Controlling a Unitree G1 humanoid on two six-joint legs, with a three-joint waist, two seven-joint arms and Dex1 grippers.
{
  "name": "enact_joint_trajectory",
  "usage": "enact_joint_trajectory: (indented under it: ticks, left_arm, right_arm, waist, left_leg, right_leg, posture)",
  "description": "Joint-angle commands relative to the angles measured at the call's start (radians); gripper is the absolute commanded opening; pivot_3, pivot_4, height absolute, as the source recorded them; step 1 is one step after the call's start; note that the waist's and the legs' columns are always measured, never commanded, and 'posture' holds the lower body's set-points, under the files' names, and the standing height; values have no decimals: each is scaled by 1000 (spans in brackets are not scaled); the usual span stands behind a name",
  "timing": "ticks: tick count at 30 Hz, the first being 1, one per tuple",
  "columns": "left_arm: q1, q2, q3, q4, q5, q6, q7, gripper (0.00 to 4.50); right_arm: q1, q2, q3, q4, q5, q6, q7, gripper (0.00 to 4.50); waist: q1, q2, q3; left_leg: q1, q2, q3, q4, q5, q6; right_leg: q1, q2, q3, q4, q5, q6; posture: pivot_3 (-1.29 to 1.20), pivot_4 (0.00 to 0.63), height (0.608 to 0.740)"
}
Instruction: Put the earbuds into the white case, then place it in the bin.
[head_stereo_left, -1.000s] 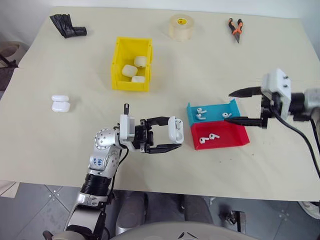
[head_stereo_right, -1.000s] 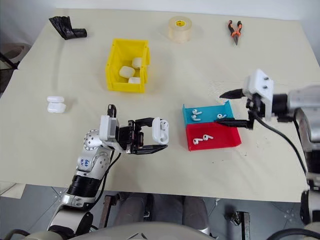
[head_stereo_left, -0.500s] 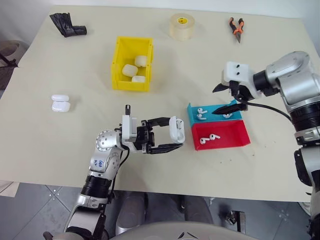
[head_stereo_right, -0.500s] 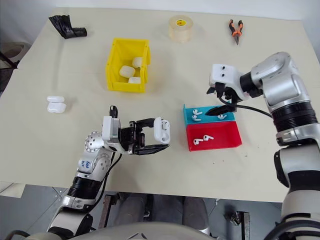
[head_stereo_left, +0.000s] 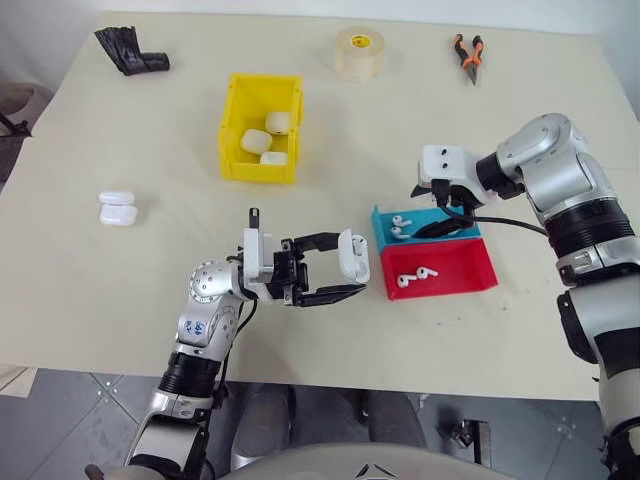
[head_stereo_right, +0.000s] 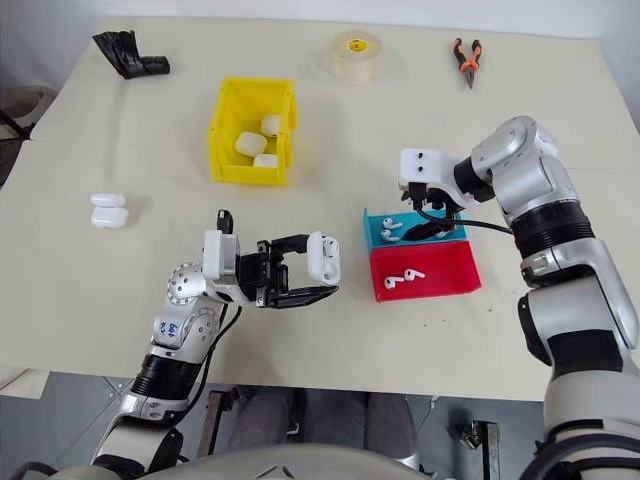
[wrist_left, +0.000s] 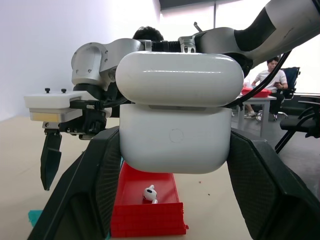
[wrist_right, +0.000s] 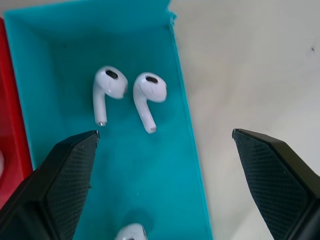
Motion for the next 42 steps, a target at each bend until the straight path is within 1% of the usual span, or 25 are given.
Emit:
enact_joint_trajectory:
  ticks: [1, 7, 10, 12, 13, 27, 33, 36, 37, 39, 42]
  left_arm:
    - [6, 5, 4, -52, -10, -1, 11, 2778]
    - [14, 12, 8, -59, -17, 5, 18, 2778]
    - [18, 16, 8, -67, -21, 11, 23, 2778]
    - [21, 18, 8, -73, -22, 15, 26, 2778]
    - [22, 18, 7, -75, -22, 16, 27, 2778]
    - [29, 22, 11, -91, -22, 26, 47, 2778]
    - [24, 22, 11, -89, -22, 27, 49, 2778]
    - [24, 22, 11, -92, -21, 27, 51, 2778]
    - [23, 22, 11, -92, -22, 27, 52, 2778]
    - [25, 21, 11, -94, -22, 28, 54, 2778]
    - [26, 20, 10, -96, -23, 28, 56, 2778]
  right_arm:
    - [-25, 4, -32, 14, 1, -1, -7, 4458]
    - [-23, 13, -40, 20, 4, 17, -10, 4458]
    - [-17, 25, -40, 8, 8, 23, -11, 3859]
    - [-13, 35, -38, -1, 9, 26, -9, 3236]
    - [-11, 39, -36, -4, 9, 26, -8, 2843]
    - [-19, 95, -11, -2, -21, 0, -14, 2843]
    - [-22, 102, 6, 6, -51, -45, -16, 2843]
    - [-25, 98, 13, 14, -71, -56, -12, 2252]
    - [-26, 97, 13, 15, -73, -57, -8, 1995]
    - [-25, 96, 13, 15, -77, -56, -3, 1328]
    - [-24, 99, 11, 17, -81, -60, -5, 1328]
  waist:
    - [-6, 0, 0]
    - [-8, 0, 0]
    - [-8, 0, 0]
    - [-8, 0, 0]
    - [-8, 0, 0]
    - [-8, 0, 0]
    - [-8, 0, 0]
    - [-8, 0, 0]
    - [-8, 0, 0]
    - [-8, 0, 0]
    - [-8, 0, 0]
  left_leg:
    - [0, 0, 0, 0, 0, 0]
    - [0, 0, 0, 0, 0, 0]
    - [0, 0, 0, 0, 0, 0]
    - [0, 0, 0, 0, 0, 0]
    - [0, 0, 0, 0, 0, 0]
    - [1, 0, -1, 0, 0, -1]
    - [1, 0, -1, 0, 0, -1]
    - [1, 0, -1, 0, 0, -1]
    - [1, 0, -1, 0, 0, -1]
    - [1, 0, -1, 0, 0, -1]
    - [1, 0, -1, 0, 0, -1]
  right_leg:
    - [0, 0, 0, 0, 0, 0]
    - [0, 0, 0, 0, 0, 0]
    - [0, 0, 0, 1, 0, 0]
    - [0, 0, 0, 0, 0, 0]
    - [0, 0, 0, 0, 0, 0]
    - [0, 0, 0, 1, 0, 0]
    - [0, 0, 0, 1, 0, 0]
    - [0, 0, 0, 2, 0, 0]
    - [0, 0, 0, 2, 0, 0]
    - [0, 0, 0, 2, 0, 0]
    - [0, 0, 0, 2, 0, 0]
  posture:
    - [0, 150, 740]
    - [0, 150, 740]
    - [0, 150, 740]
    - [0, 150, 740]
    - [0, 150, 740]
    - [0, 150, 740]
    - [0, 150, 740]
    - [0, 150, 740]
    - [0, 150, 740]
    - [0, 150, 740]
    - [0, 150, 740]
